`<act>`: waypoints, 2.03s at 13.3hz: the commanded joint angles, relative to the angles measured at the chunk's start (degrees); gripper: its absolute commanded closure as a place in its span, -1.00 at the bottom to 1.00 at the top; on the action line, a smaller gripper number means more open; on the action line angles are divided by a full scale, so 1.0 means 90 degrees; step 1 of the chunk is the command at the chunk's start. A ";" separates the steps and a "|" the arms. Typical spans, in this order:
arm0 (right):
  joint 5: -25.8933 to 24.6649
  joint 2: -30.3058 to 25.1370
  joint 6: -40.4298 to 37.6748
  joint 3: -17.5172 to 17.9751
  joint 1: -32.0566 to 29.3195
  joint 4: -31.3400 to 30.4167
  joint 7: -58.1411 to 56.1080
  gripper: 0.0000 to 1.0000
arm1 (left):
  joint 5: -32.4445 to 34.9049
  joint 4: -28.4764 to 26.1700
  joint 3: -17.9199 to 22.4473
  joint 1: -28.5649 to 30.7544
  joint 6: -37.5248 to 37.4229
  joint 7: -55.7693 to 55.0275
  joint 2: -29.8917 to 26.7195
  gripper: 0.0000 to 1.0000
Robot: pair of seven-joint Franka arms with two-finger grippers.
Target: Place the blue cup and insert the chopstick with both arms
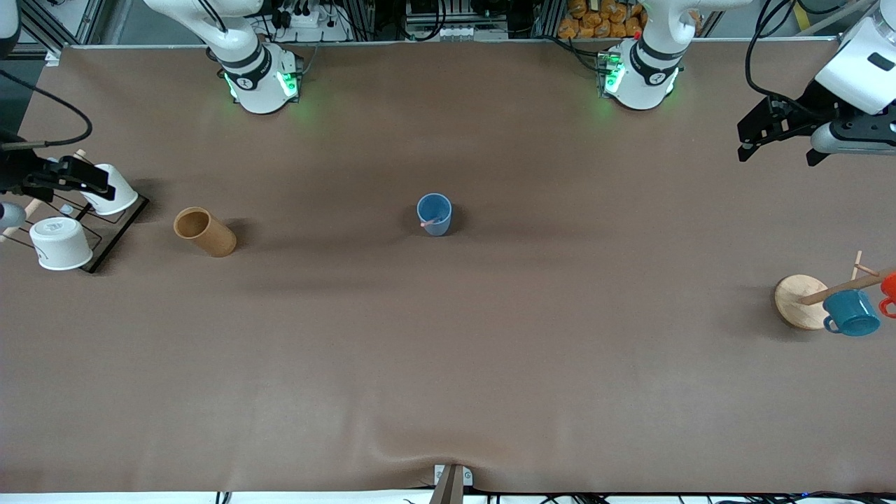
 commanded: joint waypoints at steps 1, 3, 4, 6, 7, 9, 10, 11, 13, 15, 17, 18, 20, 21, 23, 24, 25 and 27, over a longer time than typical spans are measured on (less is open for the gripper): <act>-0.0020 -0.0518 0.0380 0.0002 -0.0018 -0.0598 -0.0101 -1.00 | 0.0168 0.0045 -0.0039 0.0041 -0.0036 -0.0182 -0.0012 -1.00; -0.0020 -0.0226 0.0331 0.0002 -0.0076 -0.0091 -0.0101 -1.00 | 0.0168 0.0016 -0.0039 0.0041 -0.0094 -0.0202 -0.0031 -1.00; -0.0020 -0.0138 0.0273 0.0012 -0.0106 0.0144 -0.0188 -1.00 | 0.0158 0.0006 -0.0039 0.0050 -0.0123 -0.0212 -0.0022 -1.00; -0.0020 -0.0127 0.0088 0.0012 -0.0096 0.0263 -0.0257 -1.00 | 0.0158 -0.0023 -0.0039 0.0051 -0.0133 -0.0280 -0.0041 -1.00; -0.0010 -0.0146 0.0019 0.0012 -0.0077 0.0292 -0.0247 -1.00 | 0.0158 -0.0062 -0.0039 0.0051 -0.0143 -0.0300 -0.0060 -1.00; -0.0020 -0.0146 -0.0069 0.0022 -0.0077 0.0400 -0.0228 -1.00 | 0.0139 -0.0062 -0.0039 0.0051 -0.0211 -0.0290 -0.0080 -1.00; -0.0020 -0.0146 -0.0069 0.0022 -0.0077 0.0400 -0.0228 -1.00 | 0.0119 -0.0043 -0.0039 0.0051 -0.0270 -0.0300 -0.0080 -1.00; -0.0020 -0.0146 -0.0069 0.0022 -0.0077 0.0400 -0.0218 -1.00 | 0.0100 -0.0033 -0.0030 0.0060 -0.0270 -0.0281 -0.0070 -1.00; -0.0020 -0.0146 -0.0108 0.0022 -0.0077 0.0352 -0.0189 -1.00 | 0.0070 0.0016 0.0019 0.0060 -0.0270 -0.0271 -0.0012 -1.00; -0.0020 -0.0146 -0.0118 0.0022 -0.0077 0.0341 -0.0189 -1.00 | 0.0070 0.0036 0.0029 0.0099 -0.0270 -0.0251 0.0008 -1.00; -0.0020 -0.0146 -0.0128 0.0022 -0.0076 0.0341 -0.0179 -1.00 | 0.0090 0.0045 0.0019 0.0119 -0.0270 -0.0241 0.0037 -1.00; -0.0020 -0.0146 -0.0118 0.0022 -0.0077 0.0341 -0.0179 -1.00 | 0.0090 0.0132 0.0019 0.0109 -0.0270 -0.0261 0.0095 -1.00; -0.0020 -0.0146 -0.0157 0.0022 -0.0096 0.0341 -0.0188 -1.00 | 0.0090 0.0241 0.0019 0.0099 -0.0270 -0.0261 0.0164 -1.00; -0.0020 -0.0146 -0.0167 0.0031 -0.0115 0.0341 -0.0189 -1.00 | 0.0090 0.0231 0.0019 0.0099 -0.0270 -0.0271 0.0164 -1.00; -0.0020 -0.0146 -0.0167 0.0031 -0.0116 0.0341 -0.0189 -1.00 | 0.0070 0.0231 0.0019 0.0109 -0.0280 -0.0261 0.0164 -1.00; -0.0020 -0.0146 -0.0167 0.0031 -0.0106 0.0341 -0.0189 -1.00 | 0.0070 0.0231 0.0019 0.0109 -0.0270 -0.0261 0.0174 -1.00; -0.0020 -0.0146 -0.0167 0.0031 -0.0096 0.0341 -0.0189 -1.00 | 0.0070 0.0231 0.0019 0.0109 -0.0270 -0.0261 0.0183 -1.00; -0.0020 -0.0146 -0.0177 0.0031 -0.0096 0.0341 -0.0189 -1.00 | 0.0070 0.0231 0.0019 0.0109 -0.0270 -0.0271 0.0184 -1.00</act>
